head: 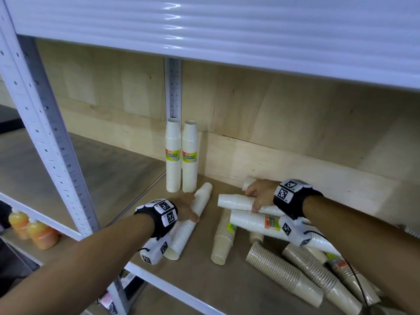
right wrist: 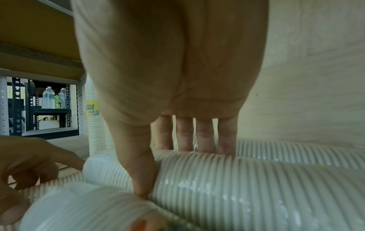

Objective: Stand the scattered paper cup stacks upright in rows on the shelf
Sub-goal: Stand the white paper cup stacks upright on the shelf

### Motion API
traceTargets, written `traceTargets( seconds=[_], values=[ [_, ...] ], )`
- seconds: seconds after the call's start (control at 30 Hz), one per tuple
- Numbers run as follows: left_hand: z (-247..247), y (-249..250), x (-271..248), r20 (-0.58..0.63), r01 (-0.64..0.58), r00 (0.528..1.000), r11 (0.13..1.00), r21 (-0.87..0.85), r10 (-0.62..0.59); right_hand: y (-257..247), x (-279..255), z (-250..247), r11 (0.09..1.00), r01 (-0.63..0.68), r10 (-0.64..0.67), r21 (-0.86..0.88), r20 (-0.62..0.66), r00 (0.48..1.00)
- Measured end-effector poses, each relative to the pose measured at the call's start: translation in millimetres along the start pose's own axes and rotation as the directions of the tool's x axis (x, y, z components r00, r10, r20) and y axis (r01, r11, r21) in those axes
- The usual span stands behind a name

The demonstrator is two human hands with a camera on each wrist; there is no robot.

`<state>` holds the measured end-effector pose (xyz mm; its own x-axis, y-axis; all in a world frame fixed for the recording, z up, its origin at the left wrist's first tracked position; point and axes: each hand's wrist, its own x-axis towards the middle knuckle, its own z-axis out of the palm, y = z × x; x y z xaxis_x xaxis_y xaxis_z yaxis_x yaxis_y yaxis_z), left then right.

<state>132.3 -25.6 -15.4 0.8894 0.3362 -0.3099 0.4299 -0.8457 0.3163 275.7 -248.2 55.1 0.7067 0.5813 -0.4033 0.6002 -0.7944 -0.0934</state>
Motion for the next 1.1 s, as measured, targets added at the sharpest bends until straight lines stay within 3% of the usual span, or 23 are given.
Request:
traceTargets(
  seconds=[0.33, 0.47, 0.73, 0.97, 1.1],
  values=[
    [-15, 6, -10, -0.054, -0.025, 0.998, 0.993, -0.116, 0.019, -1, -18, -10, 0.995, 0.067, -0.047, 0.08, -0.229, 0.972],
    [-31, 13, -22, -0.137, -0.045, 0.99, 0.989, -0.144, 0.025, -12, -29, -24, 0.991, 0.107, -0.075, 0.074, -0.347, 0.935],
    [-67, 14, -47, -0.316, -0.17, 0.948, 0.911, -0.375, 0.047, -52, -57, -61, 0.962, 0.243, -0.138, 0.124, -0.548, 0.825],
    [-89, 8, -56, -0.462, -0.213, 0.887, 0.869, -0.446, -0.019, -94, -61, -74, 0.889, 0.34, -0.065, 0.306, -0.651, 0.756],
    [-89, 2, -57, -0.468, -0.209, 0.883, 0.863, -0.461, -0.037, -112, -59, -67, 0.817, 0.384, -0.02, 0.431, -0.644, 0.765]
  ],
)
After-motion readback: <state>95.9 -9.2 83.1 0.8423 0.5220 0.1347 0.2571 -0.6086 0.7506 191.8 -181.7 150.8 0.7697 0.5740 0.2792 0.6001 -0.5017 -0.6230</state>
